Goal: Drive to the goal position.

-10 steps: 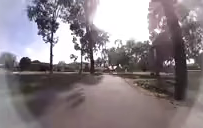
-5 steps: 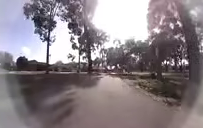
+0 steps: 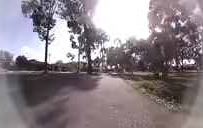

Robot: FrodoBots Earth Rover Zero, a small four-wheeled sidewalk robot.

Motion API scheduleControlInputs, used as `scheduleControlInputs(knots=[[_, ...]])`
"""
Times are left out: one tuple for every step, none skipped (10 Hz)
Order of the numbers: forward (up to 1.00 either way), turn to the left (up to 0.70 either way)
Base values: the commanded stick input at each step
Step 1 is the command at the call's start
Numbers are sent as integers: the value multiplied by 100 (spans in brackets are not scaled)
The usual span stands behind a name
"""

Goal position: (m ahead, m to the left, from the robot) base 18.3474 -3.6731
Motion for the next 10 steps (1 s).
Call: scheduleControlInputs(knots=[[100, 0], [100, 0], [100, 0], [100, 0], [100, 0], [100, 0], [100, 0], [100, 0], [100, 0], [100, 0]])
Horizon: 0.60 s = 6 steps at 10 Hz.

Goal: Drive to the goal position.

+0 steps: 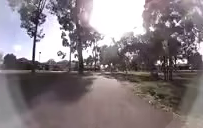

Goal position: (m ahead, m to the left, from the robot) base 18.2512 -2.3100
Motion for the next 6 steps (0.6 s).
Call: scheduleControlInputs(knots=[[100, 0], [100, 0], [100, 0], [100, 0], [100, 0], [100, 0]])
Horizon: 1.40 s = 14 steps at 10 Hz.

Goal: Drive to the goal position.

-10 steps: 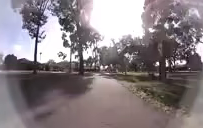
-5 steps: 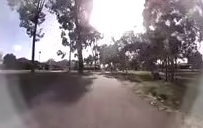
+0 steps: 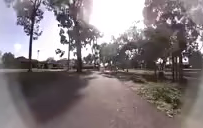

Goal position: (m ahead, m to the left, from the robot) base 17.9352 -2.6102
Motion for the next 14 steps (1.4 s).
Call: scheduleControlInputs(knots=[[100, 0], [100, 0], [100, 0], [100, 0], [100, 0], [100, 0], [100, 0], [100, 0], [100, 0], [100, 0], [100, 0], [100, 30], [100, 34], [100, 39]])
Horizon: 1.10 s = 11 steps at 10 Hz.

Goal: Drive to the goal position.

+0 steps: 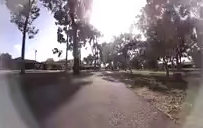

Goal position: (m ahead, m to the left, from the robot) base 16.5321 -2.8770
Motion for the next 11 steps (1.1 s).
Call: scheduleControlInputs(knots=[[100, 20], [100, 12], [100, 3], [100, 0], [100, 0], [100, 0], [100, 0], [100, 0], [100, 0], [100, 0], [100, 0]])
